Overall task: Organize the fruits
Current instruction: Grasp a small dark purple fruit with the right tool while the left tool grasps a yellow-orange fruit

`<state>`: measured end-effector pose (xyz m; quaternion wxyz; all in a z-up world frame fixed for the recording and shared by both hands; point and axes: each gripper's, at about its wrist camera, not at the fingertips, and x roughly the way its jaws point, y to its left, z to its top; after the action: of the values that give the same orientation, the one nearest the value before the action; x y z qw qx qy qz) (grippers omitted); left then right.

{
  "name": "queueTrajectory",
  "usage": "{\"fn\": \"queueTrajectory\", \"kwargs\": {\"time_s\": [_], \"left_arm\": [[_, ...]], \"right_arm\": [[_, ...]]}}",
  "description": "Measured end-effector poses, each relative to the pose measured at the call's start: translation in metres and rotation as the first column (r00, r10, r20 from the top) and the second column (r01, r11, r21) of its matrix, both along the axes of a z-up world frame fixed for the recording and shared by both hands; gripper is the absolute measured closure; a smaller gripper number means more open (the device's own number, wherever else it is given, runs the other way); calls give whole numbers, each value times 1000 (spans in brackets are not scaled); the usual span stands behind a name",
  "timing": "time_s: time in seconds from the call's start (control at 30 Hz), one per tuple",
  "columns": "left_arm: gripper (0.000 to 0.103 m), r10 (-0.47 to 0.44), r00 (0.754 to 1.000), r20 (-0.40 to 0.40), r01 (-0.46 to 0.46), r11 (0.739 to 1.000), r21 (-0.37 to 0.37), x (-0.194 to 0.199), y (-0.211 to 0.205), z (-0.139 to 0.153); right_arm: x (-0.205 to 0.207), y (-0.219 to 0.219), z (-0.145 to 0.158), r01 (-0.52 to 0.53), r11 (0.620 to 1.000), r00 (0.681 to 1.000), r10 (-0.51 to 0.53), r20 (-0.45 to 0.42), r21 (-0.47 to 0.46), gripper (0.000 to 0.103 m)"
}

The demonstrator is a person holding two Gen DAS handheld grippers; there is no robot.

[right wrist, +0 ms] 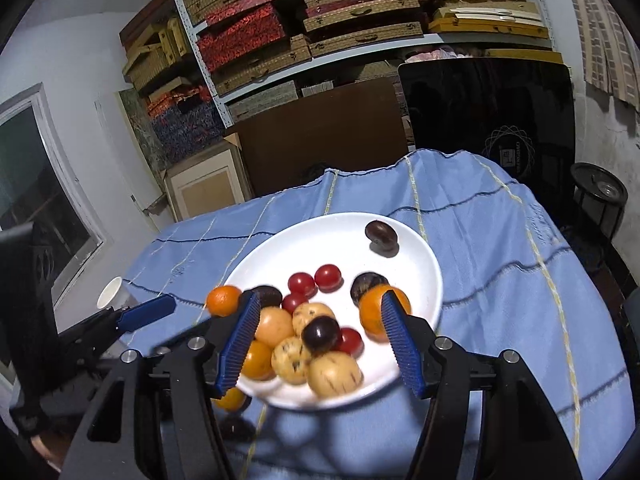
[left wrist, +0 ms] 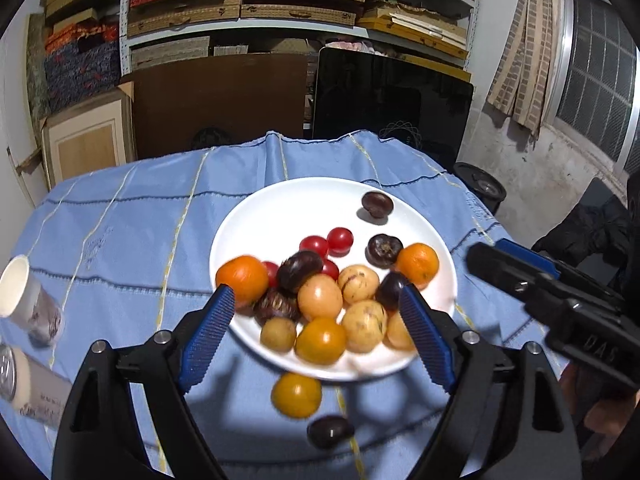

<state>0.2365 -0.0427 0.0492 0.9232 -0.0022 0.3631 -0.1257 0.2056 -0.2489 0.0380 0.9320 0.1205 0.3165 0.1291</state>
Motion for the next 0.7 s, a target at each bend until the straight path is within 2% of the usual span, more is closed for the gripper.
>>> {"fn": "queueTrajectory", "kwargs": {"time_s": [0.17,0.23,0.4,0.63,0.7], "left_arm": [[20,21,999,-24,-22,999,-49,-40,27,-7],[19,34,999,-38,-36,997,-68,-56,39,-12],[17,97,995,-22,-97,995,4,-95,58,-26],[17,115,993,-18,-113,989,95,-123,68,-36],[17,119,993,-21,-116,989,90,-125,72,-39]], "right_arm": [[-31,-12,-5,5,1000,1000,-5,-14,22,37],[-41,-13,-10,6,1000,999,-5,-36,30,33],[-62,18,-29,-53,995,996,47,-70,-90,32],[-81,64,-47,-131,974,988,113,-105,-184,32],[-84,73,-51,-143,970,986,122,-116,-196,32]]}}
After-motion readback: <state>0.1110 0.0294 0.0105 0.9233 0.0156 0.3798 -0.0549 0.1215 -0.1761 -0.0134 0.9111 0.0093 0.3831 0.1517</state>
